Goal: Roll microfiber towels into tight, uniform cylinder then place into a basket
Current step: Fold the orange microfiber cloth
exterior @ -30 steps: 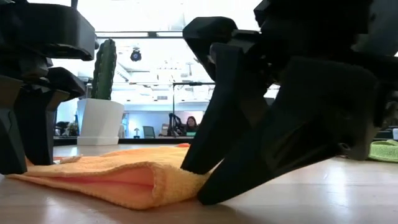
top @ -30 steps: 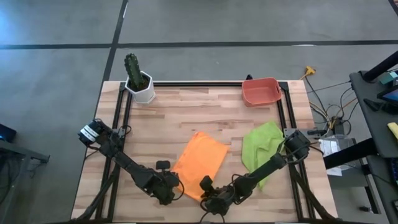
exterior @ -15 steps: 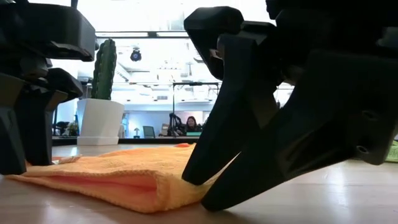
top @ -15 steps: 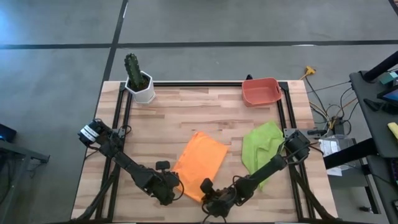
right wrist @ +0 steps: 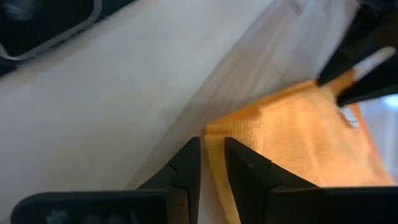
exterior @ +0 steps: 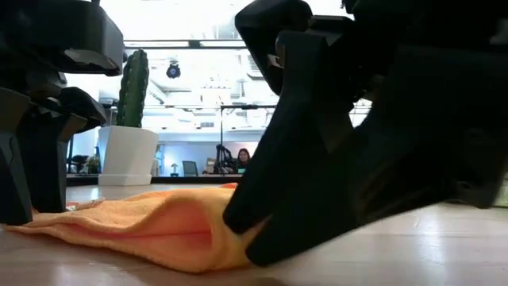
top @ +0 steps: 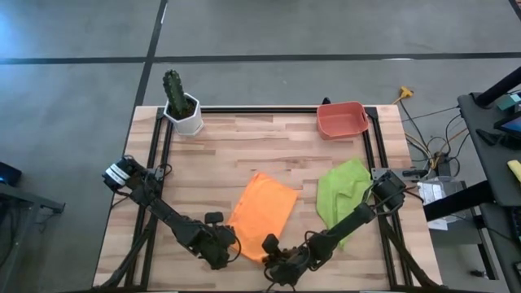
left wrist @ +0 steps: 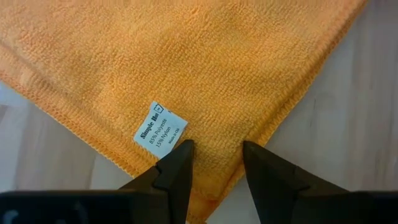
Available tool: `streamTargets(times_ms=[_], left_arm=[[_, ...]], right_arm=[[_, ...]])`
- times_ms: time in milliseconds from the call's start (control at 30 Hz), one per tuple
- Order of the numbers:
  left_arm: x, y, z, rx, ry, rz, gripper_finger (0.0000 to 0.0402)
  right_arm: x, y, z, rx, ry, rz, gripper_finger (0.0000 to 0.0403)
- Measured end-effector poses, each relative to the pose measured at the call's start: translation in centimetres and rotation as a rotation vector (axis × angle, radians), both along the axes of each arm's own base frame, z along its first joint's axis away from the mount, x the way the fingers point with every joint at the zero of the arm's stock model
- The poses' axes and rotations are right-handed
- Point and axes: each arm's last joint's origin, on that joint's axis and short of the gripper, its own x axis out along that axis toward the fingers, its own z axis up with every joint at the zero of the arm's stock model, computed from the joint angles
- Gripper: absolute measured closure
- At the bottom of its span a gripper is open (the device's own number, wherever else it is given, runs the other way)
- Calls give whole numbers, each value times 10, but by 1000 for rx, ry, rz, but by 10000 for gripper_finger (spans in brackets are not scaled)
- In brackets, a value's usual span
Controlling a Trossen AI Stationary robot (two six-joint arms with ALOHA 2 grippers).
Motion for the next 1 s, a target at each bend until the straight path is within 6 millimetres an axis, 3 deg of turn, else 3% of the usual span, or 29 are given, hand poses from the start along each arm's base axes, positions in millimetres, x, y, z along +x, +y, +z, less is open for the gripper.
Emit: streamTargets(times_ms=[333, 567, 700, 1000], left_arm=[[0, 0, 0, -51, -16, 133, 274], [9, -5, 4, -117, -132, 190, 274], [17, -10, 4, -133, -199, 204, 274], [25, -15, -7, -118, -188, 206, 274]], right_arm=[[-13, 13, 3, -25, 5, 14, 335], [-29, 21, 23, -152, -92, -75, 335], [-25, 17, 29, -164, -135, -123, 335], [-4, -4, 15, -83, -127, -163, 336]])
